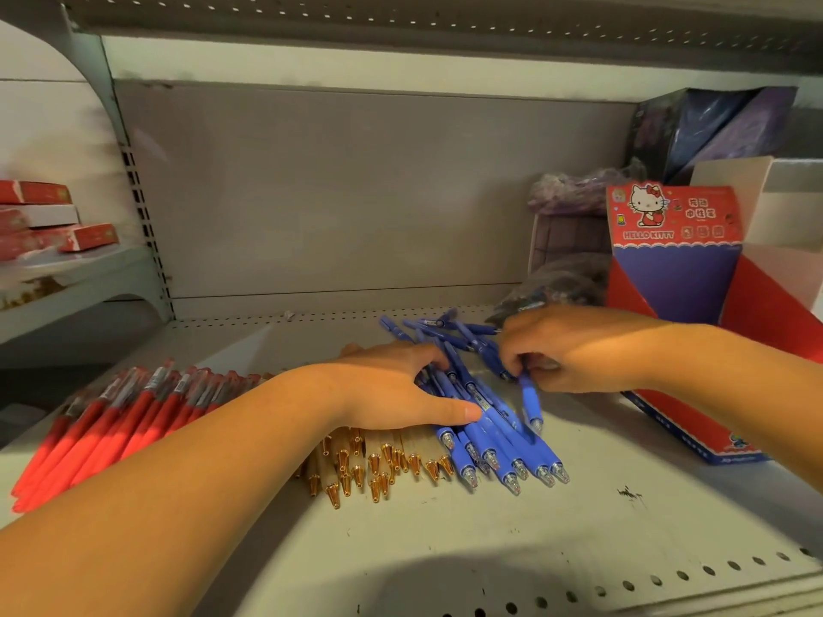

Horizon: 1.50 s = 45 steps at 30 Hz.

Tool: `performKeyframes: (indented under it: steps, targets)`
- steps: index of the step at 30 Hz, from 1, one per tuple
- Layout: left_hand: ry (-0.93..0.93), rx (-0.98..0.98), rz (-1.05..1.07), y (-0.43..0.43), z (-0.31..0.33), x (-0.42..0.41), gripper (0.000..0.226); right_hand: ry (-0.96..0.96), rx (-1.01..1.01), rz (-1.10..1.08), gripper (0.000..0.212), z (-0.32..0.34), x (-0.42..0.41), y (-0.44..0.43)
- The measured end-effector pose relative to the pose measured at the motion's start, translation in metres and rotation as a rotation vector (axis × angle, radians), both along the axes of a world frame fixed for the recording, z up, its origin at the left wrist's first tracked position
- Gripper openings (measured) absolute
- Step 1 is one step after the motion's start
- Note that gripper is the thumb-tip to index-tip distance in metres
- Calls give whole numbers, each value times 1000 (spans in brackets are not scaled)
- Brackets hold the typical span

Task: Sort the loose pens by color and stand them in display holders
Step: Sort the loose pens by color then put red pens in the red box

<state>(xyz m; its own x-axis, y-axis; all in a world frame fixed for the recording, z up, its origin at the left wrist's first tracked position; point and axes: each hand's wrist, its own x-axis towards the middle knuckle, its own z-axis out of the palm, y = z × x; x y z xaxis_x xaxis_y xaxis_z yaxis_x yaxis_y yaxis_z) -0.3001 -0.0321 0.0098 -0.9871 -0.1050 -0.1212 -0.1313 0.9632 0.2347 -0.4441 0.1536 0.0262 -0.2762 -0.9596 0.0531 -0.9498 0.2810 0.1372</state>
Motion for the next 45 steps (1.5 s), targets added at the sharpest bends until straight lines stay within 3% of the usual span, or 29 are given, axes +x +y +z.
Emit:
performKeyframes:
  steps: [3,4,7,9,11,18,22,30,34,37,41,45]
  targets:
    - [20,23,-22,0,-1,0,70,-153,-85,197,27,-8,19,-13]
    - [20,27,-26,0,-1,0,70,-218,-130,160,30,-9,18,-17]
    - [3,-1,-12,-1,-1,0,76,-310,-239,-168,28,-5,-5,-29]
    - [-4,-8,-2,-2,-1,0,77,-256,-128,-409,3,-7,-22,-39]
    - [-11,-5,-2,-1,-1,0,78,-240,-13,-560,31,-16,-32,-52]
    - [-5,29,-10,-3,0,-1,80,-280,66,-720,22,-29,-32,-76]
    - [-9,15,-5,-2,-1,-1,80,-265,116,-751,20,-28,-29,-68]
    - [-10,14,-19,-3,0,-1,79,-639,-25,-655,5,-8,17,-18]
    - [-23,11,-14,-2,0,-2,81,-644,41,-548,30,-6,48,1]
    - [-29,0,-10,-2,-1,-3,82,-674,-16,-467,41,-3,57,3]
    - [-25,18,-34,-3,0,-1,82,-705,-188,-417,25,-3,54,5]
    - [-57,-85,-88,-3,-1,-1,70,-835,-322,-431,15,-12,51,6]
